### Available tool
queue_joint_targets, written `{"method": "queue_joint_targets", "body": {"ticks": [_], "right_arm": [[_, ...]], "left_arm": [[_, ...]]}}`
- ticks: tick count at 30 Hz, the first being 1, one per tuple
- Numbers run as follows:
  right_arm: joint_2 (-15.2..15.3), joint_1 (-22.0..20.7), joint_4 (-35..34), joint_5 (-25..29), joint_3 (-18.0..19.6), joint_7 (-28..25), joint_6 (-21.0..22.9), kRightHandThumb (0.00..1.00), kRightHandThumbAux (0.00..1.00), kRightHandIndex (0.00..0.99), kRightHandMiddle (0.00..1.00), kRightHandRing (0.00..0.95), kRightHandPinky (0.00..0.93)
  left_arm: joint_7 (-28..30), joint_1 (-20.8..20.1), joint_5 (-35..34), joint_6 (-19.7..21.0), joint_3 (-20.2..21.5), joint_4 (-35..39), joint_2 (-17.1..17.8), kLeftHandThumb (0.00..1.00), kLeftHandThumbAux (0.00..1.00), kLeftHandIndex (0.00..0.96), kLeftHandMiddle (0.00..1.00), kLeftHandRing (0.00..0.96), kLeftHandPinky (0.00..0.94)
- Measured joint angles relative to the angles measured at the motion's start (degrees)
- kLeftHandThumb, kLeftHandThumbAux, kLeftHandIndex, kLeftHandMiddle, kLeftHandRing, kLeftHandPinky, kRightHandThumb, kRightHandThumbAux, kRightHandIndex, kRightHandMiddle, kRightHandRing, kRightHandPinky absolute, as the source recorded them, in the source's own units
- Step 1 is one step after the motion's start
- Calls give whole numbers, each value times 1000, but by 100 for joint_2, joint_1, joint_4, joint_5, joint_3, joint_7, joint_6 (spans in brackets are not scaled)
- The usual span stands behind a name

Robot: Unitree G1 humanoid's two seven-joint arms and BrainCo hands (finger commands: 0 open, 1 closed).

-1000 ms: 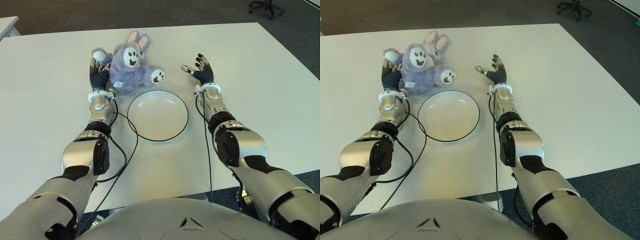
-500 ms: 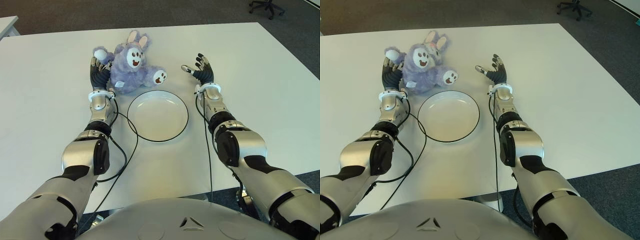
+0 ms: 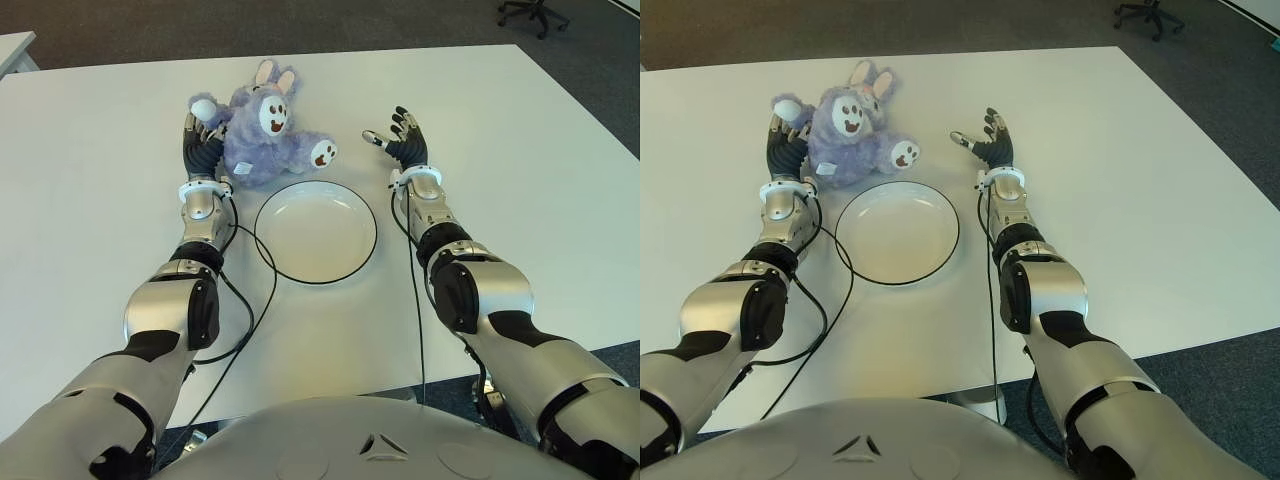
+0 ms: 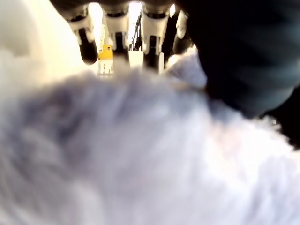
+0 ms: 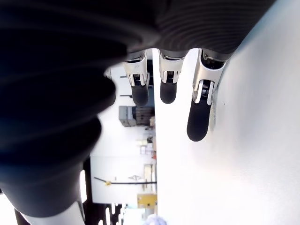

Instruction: Put the doll into the plate.

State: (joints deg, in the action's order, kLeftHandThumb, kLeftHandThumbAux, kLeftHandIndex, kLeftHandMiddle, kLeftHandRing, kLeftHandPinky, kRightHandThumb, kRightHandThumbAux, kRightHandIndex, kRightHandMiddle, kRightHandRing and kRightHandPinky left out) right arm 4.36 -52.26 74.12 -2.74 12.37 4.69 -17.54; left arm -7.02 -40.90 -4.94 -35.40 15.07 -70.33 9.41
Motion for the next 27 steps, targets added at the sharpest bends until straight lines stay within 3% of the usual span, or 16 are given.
{"method": "queue_joint_targets", "body": {"ticks": [13, 27], "right_arm": [[7, 0, -7, 1, 2, -23, 0, 85, 840, 20, 0, 0, 0], [10, 2, -10, 1, 2, -24, -1, 84, 853, 30, 0, 0, 0]], "left_arm": [[-152, -1, 189, -278, -80, 1, -1, 495, 653, 32, 194, 190, 210], [-445, -17, 453, -366, -277, 20, 0, 456, 562, 12, 155, 165, 183]]}}
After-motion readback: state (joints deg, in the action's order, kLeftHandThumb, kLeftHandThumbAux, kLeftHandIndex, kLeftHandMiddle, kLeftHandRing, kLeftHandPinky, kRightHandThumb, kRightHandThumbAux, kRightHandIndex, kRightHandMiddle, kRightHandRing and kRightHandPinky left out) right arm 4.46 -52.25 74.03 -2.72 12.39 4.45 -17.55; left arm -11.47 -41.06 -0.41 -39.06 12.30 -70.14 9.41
